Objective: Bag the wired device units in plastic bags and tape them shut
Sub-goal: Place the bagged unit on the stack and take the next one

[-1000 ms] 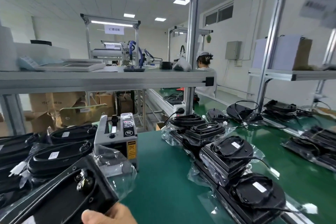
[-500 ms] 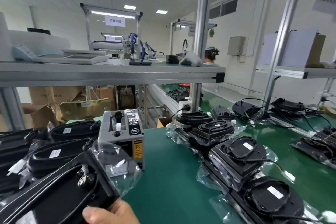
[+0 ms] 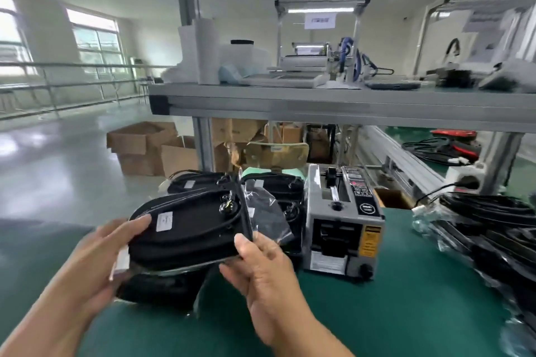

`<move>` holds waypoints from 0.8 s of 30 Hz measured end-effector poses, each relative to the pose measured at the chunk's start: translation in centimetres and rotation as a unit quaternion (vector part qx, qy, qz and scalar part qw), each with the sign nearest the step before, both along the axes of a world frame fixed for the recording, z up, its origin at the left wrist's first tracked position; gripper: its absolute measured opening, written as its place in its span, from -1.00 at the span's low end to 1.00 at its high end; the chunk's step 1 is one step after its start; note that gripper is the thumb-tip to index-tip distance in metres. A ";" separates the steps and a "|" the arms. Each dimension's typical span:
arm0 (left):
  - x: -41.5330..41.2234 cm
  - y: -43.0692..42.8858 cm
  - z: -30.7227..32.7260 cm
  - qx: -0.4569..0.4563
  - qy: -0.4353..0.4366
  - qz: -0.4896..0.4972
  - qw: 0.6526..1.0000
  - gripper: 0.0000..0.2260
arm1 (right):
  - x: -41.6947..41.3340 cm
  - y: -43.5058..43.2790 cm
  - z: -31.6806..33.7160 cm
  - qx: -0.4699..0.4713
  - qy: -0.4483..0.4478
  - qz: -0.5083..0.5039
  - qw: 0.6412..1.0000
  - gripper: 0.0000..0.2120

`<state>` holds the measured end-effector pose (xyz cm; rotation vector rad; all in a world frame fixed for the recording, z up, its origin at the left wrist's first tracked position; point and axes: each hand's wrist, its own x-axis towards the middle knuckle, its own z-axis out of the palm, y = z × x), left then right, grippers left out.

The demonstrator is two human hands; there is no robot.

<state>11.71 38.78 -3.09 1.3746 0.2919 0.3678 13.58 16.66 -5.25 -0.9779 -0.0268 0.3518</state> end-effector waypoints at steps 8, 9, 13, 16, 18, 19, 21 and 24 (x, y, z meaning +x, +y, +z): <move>8.1 5.4 1.9 -0.046 0.099 0.036 0.993 -0.93 | 4.3 4.5 1.4 -0.300 -0.143 0.099 0.938 -0.59; 9.0 5.6 1.5 -0.045 0.098 0.046 0.993 -0.90 | 4.8 5.2 1.2 -0.298 -0.136 0.103 0.939 -0.67; 11.9 6.3 -0.8 -0.066 0.108 0.097 0.987 -0.84 | 6.5 6.7 0.3 -0.267 -0.097 0.104 0.953 -0.77; 13.5 6.3 -2.5 -0.047 0.137 0.152 0.978 -0.92 | 7.2 7.3 -0.2 -0.262 -0.085 0.097 0.956 -0.60; 14.3 6.3 -3.5 0.008 0.155 0.184 0.971 -0.84 | 7.2 7.5 -0.4 -0.303 -0.083 0.087 0.945 -0.48; 14.4 6.2 -4.0 0.050 0.171 0.195 0.965 -0.81 | 7.1 7.5 -0.6 -0.332 -0.085 0.082 0.936 -0.43; 14.2 5.6 -4.8 0.136 0.187 0.226 0.946 -0.75 | 6.6 7.4 -0.9 -0.395 -0.099 0.069 0.911 -0.36; 13.7 5.1 -5.4 0.214 0.188 0.250 0.925 -0.74 | 5.3 6.7 -1.2 -0.448 -0.122 0.054 0.884 -0.28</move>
